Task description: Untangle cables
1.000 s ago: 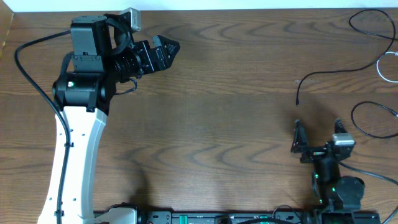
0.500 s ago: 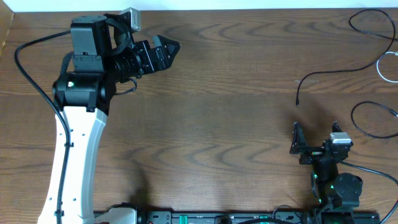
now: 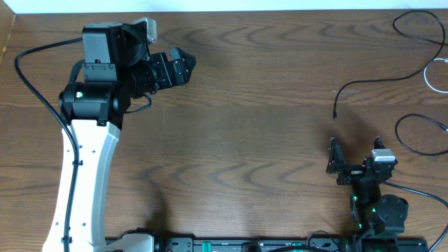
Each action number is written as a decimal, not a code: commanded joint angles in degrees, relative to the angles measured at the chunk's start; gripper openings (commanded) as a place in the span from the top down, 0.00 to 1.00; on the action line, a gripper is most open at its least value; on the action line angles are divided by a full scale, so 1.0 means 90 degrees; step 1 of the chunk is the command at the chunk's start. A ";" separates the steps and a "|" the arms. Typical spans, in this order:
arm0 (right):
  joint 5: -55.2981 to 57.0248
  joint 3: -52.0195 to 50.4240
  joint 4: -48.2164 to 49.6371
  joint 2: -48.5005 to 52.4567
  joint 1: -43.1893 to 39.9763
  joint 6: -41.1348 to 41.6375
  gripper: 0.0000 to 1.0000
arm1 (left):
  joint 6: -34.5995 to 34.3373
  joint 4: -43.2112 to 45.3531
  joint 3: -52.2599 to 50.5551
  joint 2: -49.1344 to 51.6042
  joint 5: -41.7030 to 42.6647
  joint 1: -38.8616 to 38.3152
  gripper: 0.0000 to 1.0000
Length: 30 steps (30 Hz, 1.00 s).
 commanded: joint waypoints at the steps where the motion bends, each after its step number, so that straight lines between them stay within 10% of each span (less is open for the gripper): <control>1: 0.0044 -0.0005 -0.0029 0.0000 0.0090 0.0005 0.01 | 0.0180 -0.0017 0.0044 0.0058 -0.0432 -0.0005 0.09; 13: 0.0041 -0.0005 -0.0029 0.0000 0.0090 0.0005 0.01 | 0.0979 0.0053 -0.0767 -0.0937 -0.2569 -0.0049 0.09; 30: 0.0044 -0.0005 -0.0032 0.0000 0.0090 0.0005 0.01 | 0.2397 0.4889 -0.7084 -0.6190 -0.3070 0.0432 0.09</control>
